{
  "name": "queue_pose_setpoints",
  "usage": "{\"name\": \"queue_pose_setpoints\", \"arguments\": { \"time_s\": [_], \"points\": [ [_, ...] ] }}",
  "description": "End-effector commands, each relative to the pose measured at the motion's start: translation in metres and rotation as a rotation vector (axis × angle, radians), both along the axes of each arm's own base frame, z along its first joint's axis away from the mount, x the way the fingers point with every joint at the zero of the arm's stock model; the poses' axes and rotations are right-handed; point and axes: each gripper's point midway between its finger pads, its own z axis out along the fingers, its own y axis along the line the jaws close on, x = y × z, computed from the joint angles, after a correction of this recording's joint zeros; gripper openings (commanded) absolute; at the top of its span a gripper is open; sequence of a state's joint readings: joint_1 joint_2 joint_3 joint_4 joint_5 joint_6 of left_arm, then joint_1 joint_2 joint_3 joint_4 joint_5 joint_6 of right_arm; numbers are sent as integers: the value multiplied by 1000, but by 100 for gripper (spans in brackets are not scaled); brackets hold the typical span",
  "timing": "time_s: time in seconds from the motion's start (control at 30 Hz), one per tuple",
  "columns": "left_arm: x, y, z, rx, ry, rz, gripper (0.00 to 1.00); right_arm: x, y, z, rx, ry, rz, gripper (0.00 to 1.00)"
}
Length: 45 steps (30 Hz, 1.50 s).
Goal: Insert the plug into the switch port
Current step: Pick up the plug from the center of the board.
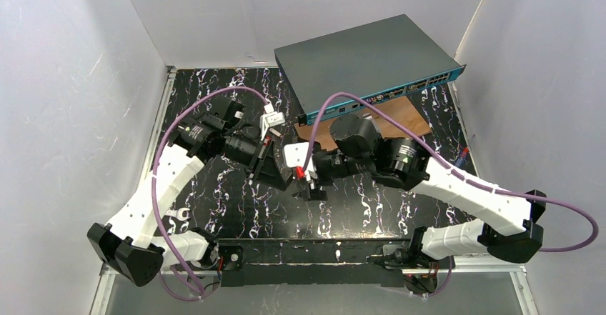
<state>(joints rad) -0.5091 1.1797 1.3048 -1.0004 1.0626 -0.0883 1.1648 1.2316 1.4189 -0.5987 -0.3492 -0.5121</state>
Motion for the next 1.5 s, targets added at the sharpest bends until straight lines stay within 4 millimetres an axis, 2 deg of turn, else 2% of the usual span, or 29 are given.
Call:
{"name": "queue_pose_setpoints", "arguments": {
  "time_s": [0.0,0.1,0.2,0.37,0.47,0.57,0.9,0.93,1.0,1.03,1.07,1.1,1.2,1.33,1.4,1.47],
  "points": [
    [-18,2,11,-13,13,-77,0,6,7,14,0,-128,0,83],
    [-19,3,11,-6,18,-82,0,1,9,8,-45,-140,25,76],
    [-21,3,14,-19,-2,-100,0,0,7,3,-69,-147,25,74],
    [-23,4,16,-27,-13,-117,0,-3,0,-3,-110,-146,22,54],
    [-24,3,16,-31,1,-126,0,-4,-2,-1,-106,-152,12,51],
    [-24,2,16,-32,6,-133,0,-6,-2,-3,-111,-152,12,40],
    [-26,0,14,-20,14,-157,0,-10,1,-4,-112,-161,26,41],
    [-26,-1,14,-18,14,-157,0,-10,1,-4,-112,-160,28,37],
    [-24,-1,13,-10,9,-154,0,-11,0,-5,-119,-159,30,19],
    [-23,-1,12,-5,2,-152,0,-11,0,-5,-122,-158,28,15],
    [-21,0,11,7,-13,-145,0,-10,0,-6,-127,-155,22,6],
    [-18,1,9,25,-31,-133,2,-10,-1,-8,-132,-150,15,2],
    [-4,6,4,100,-117,-79,12,-9,-3,-10,-137,-120,-13,1],
    [20,13,-1,164,-284,51,35,-5,-6,-14,-132,-48,-114,1],
    [31,19,2,162,-399,127,50,-4,-9,-16,-119,22,-176,1],
    [42,27,6,159,-487,232,60,-5,-13,-19,-117,82,-224,1]
  ]
}}
